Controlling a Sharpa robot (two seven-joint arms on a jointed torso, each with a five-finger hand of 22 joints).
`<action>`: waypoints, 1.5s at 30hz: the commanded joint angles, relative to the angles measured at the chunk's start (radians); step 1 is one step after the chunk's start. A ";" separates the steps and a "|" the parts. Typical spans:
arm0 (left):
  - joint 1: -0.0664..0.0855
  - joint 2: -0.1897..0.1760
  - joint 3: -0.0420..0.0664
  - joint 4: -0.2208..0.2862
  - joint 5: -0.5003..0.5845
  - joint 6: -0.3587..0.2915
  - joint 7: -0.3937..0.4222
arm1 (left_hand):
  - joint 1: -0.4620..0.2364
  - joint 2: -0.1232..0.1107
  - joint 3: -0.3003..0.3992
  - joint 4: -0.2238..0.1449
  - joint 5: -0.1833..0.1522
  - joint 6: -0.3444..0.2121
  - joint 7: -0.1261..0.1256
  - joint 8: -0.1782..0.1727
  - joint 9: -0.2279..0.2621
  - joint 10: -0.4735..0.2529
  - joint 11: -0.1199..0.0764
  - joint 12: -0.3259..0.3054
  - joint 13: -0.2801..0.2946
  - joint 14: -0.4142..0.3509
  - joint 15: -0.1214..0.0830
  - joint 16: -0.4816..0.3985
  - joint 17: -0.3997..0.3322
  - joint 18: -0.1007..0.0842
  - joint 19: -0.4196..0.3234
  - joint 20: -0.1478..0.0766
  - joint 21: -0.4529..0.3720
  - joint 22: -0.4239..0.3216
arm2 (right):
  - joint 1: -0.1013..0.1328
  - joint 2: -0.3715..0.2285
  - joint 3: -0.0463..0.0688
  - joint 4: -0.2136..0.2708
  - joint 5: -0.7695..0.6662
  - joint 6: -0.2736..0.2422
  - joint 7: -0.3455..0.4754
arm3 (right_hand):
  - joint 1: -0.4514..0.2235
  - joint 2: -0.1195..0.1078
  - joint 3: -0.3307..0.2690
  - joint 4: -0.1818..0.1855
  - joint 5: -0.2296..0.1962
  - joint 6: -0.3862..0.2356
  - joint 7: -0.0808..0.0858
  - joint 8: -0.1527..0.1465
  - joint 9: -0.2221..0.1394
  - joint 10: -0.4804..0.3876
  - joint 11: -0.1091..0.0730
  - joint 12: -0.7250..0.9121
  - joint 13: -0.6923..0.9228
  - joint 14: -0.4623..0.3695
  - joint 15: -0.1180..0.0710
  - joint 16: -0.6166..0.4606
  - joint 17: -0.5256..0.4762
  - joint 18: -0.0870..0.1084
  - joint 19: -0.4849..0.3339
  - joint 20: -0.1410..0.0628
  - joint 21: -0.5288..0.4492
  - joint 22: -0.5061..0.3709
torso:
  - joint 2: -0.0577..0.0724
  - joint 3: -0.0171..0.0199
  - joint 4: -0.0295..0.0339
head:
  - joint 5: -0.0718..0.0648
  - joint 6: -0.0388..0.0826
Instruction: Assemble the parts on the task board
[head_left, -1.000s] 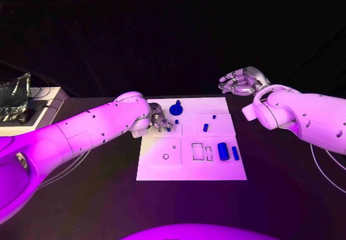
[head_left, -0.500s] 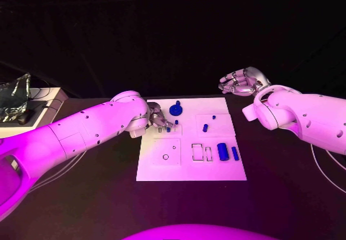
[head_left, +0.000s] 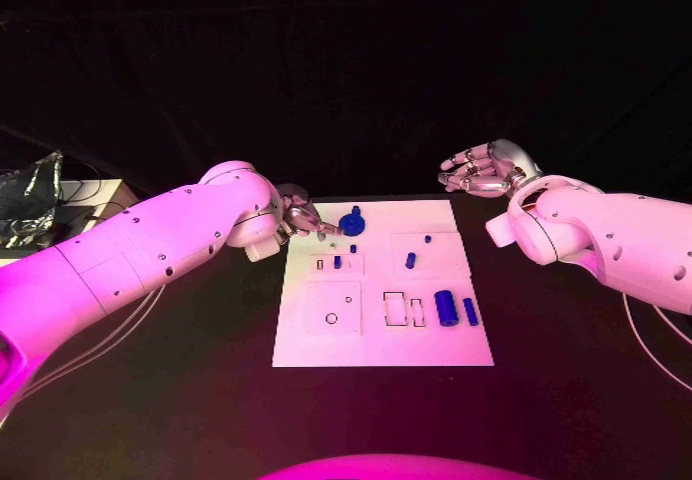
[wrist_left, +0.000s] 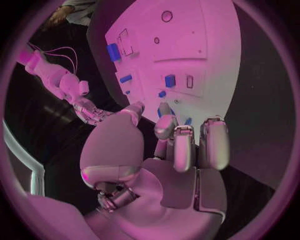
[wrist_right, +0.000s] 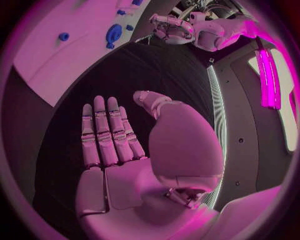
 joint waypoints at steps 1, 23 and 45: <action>0.004 -0.005 0.006 -0.027 0.034 0.005 0.017 | 0.024 0.004 -0.008 0.001 0.006 -0.015 0.017 -0.037 -0.022 -0.051 0.014 -0.058 -0.071 0.083 0.016 -0.014 0.195 -0.001 -0.030 0.009 -0.020 -0.030 | -0.001 -0.002 0.000 -0.001 -0.001 0.006 0.014 | -0.006 0.003 -0.007 -0.001 -0.002 -0.003 0.013 -0.003 0.001 -0.007 0.001 -0.005 -0.002 -0.009 0.001 -0.005 -0.001 0.008 -0.008 0.001 -0.003 -0.001 | 0.002 -0.0007 0.0011 | -0.002 0.008; 0.054 0.064 0.013 -0.262 -0.069 -0.046 0.095 | 0.068 0.003 0.025 0.003 0.008 -0.032 0.053 -0.127 -0.117 -0.119 0.047 -0.109 -0.146 0.072 0.046 -0.030 0.166 0.006 -0.048 0.039 -0.041 -0.059 | 0.011 -0.007 0.002 0.008 0.020 -0.007 0.030 | -0.003 0.011 -0.007 -0.003 -0.001 0.003 0.010 -0.004 0.004 -0.006 -0.001 -0.001 -0.002 0.011 -0.005 -0.001 -0.003 0.010 0.025 -0.005 0.010 -0.006 | 0.044 -0.0042 -0.0109 | -0.002 0.047; 0.067 0.135 0.010 -0.339 -0.029 -0.005 0.051 | 0.003 0.010 -0.020 0.004 0.006 -0.012 0.041 -0.096 -0.114 -0.085 0.037 -0.062 -0.102 0.084 0.037 -0.011 0.197 -0.002 -0.018 0.032 -0.019 -0.018 | 0.026 -0.002 0.003 0.013 0.016 -0.010 0.026 | -0.004 0.010 -0.008 -0.004 0.001 0.002 0.011 -0.006 0.004 -0.008 -0.001 -0.001 -0.003 0.009 -0.004 -0.003 -0.005 0.008 0.025 -0.005 0.008 -0.008 | 0.063 -0.0049 -0.0186 | 0.008 0.048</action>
